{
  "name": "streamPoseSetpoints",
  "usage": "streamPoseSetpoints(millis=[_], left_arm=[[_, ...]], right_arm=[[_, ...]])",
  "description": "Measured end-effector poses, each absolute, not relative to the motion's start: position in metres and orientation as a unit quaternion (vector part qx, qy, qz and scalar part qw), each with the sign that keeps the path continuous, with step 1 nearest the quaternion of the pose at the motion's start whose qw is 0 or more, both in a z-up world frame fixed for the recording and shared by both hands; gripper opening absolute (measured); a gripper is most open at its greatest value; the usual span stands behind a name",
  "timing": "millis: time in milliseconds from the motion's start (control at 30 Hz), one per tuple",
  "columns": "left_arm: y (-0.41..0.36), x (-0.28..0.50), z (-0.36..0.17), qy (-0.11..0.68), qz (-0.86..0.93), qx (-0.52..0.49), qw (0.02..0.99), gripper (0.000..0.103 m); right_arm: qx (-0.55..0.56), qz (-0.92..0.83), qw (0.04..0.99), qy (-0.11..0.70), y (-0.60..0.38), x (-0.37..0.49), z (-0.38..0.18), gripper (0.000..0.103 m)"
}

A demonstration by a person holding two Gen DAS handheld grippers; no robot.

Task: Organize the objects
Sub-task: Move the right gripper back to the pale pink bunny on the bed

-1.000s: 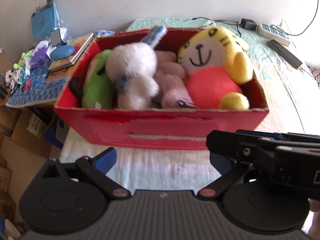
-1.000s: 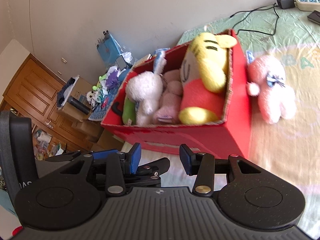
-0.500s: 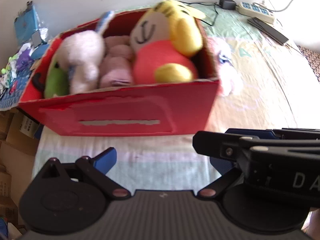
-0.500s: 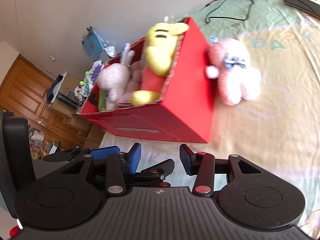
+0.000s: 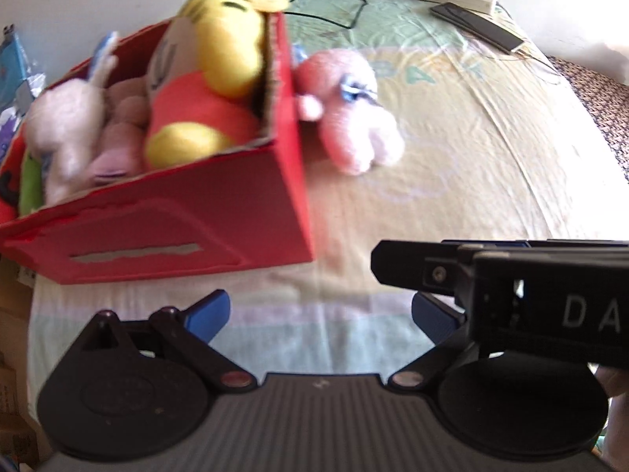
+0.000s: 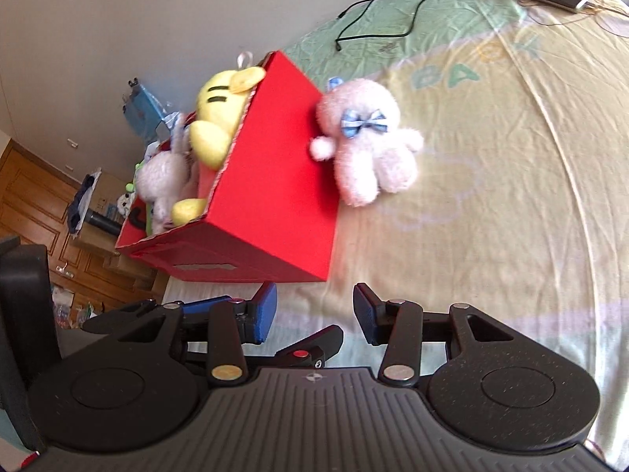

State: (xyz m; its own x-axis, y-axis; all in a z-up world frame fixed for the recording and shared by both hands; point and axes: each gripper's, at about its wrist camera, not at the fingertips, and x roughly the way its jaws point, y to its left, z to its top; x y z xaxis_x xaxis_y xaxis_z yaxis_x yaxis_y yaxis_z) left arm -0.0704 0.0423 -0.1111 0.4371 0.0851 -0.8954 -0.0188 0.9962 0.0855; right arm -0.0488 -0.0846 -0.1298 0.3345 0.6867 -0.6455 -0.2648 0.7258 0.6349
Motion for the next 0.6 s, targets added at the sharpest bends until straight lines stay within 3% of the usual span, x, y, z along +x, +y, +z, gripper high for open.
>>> streamPoseSetpoints(millis=[600], left_arm=[[0.030,-0.069,-0.138,0.501,-0.057,0.018,0.863,0.094]], right_arm=[[0.219,0.242,0.826,0.461,-0.101,0.011,-0.161,0.047]])
